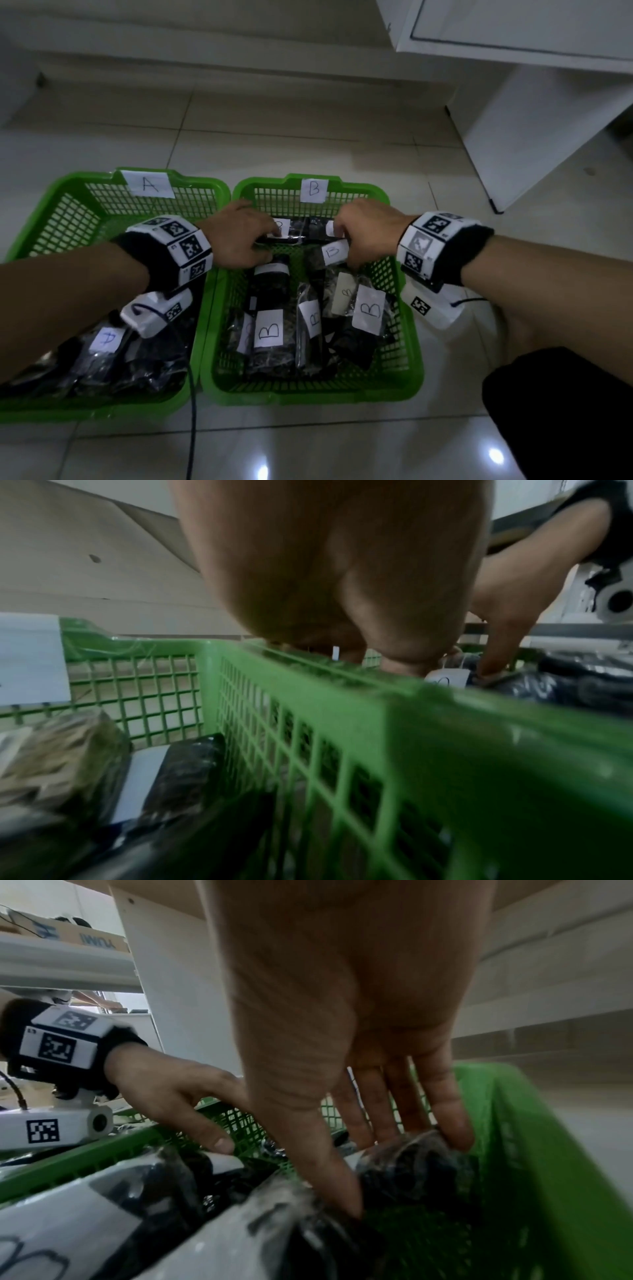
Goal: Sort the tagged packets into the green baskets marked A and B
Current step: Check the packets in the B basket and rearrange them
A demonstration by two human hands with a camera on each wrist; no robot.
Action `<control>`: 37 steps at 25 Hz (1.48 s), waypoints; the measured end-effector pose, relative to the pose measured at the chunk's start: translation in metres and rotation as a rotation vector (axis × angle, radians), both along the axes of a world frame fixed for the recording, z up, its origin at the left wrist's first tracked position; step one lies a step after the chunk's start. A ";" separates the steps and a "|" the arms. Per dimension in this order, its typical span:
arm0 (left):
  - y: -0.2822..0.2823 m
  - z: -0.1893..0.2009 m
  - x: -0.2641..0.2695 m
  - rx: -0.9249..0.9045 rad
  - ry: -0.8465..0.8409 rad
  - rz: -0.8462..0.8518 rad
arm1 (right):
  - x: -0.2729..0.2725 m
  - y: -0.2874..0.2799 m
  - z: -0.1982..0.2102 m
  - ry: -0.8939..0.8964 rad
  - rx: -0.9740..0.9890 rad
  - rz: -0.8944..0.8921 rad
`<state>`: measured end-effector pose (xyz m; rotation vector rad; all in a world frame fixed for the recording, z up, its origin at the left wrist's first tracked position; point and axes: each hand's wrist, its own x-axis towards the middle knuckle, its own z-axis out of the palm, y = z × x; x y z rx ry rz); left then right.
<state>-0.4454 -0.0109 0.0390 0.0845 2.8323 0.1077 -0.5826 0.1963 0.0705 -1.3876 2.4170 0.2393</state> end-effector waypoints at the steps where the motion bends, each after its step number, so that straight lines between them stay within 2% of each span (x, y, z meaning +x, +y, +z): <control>1: -0.001 -0.003 0.003 -0.071 -0.057 -0.028 | 0.004 -0.004 -0.003 0.013 0.033 0.008; 3: 0.000 -0.005 0.003 -0.150 -0.097 -0.070 | 0.007 -0.010 -0.010 0.074 0.049 0.039; 9: 0.002 -0.001 0.000 -0.120 -0.148 -0.078 | 0.002 -0.007 -0.034 0.047 0.029 0.043; 15: 0.003 0.007 0.001 -0.096 -0.266 -0.063 | -0.003 -0.004 -0.028 0.026 0.022 0.060; 17: 0.001 0.008 0.002 -0.076 -0.268 -0.062 | -0.002 -0.005 -0.019 0.026 0.032 0.009; 20: -0.002 0.006 0.003 -0.063 -0.230 -0.099 | 0.002 -0.007 -0.006 -0.066 -0.119 -0.082; 22: 0.000 0.011 0.005 -0.042 -0.277 -0.095 | 0.012 -0.005 -0.006 -0.193 -0.109 -0.097; 24: 0.008 0.021 0.006 0.037 -0.337 -0.050 | 0.023 -0.003 -0.010 -0.324 0.019 -0.082; 26: 0.016 0.030 0.008 0.176 -0.345 0.029 | 0.026 0.000 -0.011 -0.372 0.079 -0.048; 28: 0.020 0.033 0.009 0.410 -0.328 0.120 | 0.024 0.001 -0.007 -0.414 0.052 -0.057; 31: 0.021 0.030 0.008 0.709 -0.272 0.195 | 0.017 0.003 0.000 -0.524 -0.004 -0.176; 34: 0.021 0.034 0.002 0.777 -0.179 0.277 | 0.012 0.006 0.003 -0.578 -0.025 -0.238; 37: 0.016 0.040 -0.001 0.731 -0.145 0.333 | 0.009 0.009 0.007 -0.692 -0.004 -0.296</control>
